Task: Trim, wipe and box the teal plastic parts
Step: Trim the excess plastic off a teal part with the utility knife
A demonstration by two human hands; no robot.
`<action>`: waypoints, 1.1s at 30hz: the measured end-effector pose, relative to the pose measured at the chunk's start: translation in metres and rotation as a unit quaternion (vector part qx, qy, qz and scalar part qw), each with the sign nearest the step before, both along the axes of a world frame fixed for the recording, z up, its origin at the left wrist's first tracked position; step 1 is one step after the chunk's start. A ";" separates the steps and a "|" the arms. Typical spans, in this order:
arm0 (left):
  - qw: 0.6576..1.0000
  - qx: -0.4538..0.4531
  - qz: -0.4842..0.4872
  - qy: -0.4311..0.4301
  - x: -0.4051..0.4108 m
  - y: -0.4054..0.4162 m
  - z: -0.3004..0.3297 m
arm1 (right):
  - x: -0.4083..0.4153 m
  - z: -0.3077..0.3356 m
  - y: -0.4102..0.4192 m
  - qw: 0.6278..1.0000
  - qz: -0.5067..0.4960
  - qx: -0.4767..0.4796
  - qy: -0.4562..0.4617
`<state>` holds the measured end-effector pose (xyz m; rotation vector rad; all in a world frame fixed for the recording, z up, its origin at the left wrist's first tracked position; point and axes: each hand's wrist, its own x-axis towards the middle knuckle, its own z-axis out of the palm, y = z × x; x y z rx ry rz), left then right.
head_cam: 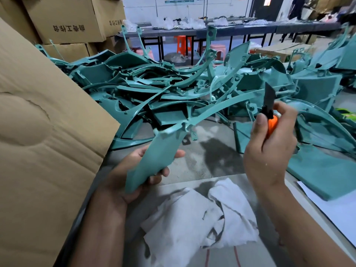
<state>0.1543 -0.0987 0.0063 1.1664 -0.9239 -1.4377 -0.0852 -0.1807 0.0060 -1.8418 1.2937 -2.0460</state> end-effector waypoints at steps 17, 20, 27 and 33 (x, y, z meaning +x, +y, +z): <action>0.988 0.109 0.099 -0.040 -0.011 -0.005 -0.004 | -0.005 -0.013 -0.012 0.881 -0.022 0.298 0.367; 0.978 0.088 0.190 -0.023 -0.023 -0.015 -0.010 | 0.000 -0.012 -0.007 0.889 -0.005 0.281 0.361; 0.971 0.087 0.205 -0.086 -0.023 -0.020 -0.022 | 0.011 -0.017 0.000 0.865 0.004 0.323 0.384; 0.969 0.091 0.210 -0.094 -0.022 -0.020 -0.023 | 0.014 -0.018 -0.001 0.855 -0.011 0.345 0.387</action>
